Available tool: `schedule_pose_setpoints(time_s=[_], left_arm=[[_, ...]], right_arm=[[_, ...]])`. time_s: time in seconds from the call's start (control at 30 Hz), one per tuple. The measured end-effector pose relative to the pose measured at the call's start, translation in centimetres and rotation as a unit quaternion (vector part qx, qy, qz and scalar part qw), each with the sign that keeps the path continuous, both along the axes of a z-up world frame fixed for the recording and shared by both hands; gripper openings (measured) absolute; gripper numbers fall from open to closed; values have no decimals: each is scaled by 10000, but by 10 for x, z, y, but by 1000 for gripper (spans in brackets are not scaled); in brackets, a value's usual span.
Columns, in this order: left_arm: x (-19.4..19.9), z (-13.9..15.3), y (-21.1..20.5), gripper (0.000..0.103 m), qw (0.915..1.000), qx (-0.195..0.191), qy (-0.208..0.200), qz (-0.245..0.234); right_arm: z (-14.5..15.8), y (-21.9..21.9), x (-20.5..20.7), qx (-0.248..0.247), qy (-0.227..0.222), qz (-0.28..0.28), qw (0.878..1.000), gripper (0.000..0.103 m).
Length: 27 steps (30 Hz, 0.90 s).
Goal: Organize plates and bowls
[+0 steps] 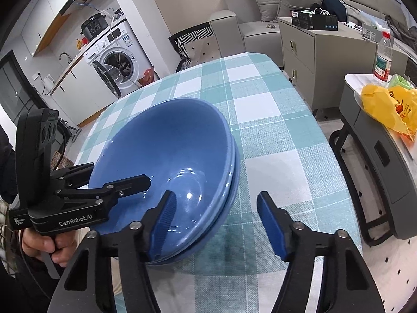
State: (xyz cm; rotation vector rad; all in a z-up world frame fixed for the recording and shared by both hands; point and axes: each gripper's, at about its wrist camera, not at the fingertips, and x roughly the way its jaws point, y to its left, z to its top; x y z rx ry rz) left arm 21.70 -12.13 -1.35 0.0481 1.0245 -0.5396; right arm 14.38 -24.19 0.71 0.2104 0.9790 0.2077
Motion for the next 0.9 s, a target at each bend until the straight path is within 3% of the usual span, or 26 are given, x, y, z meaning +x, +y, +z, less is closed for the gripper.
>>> schedule_pose_setpoints(time_s=[0.23,0.9], left_arm=[[0,0,2,41,10000,-1,-15,25],[-1,-1,4,36,9999,38,-79,107]], right_arm=[[3,7,-1,-21,-56,104,9999,47],[4,10,-4,-117,-167,69,9998,44]])
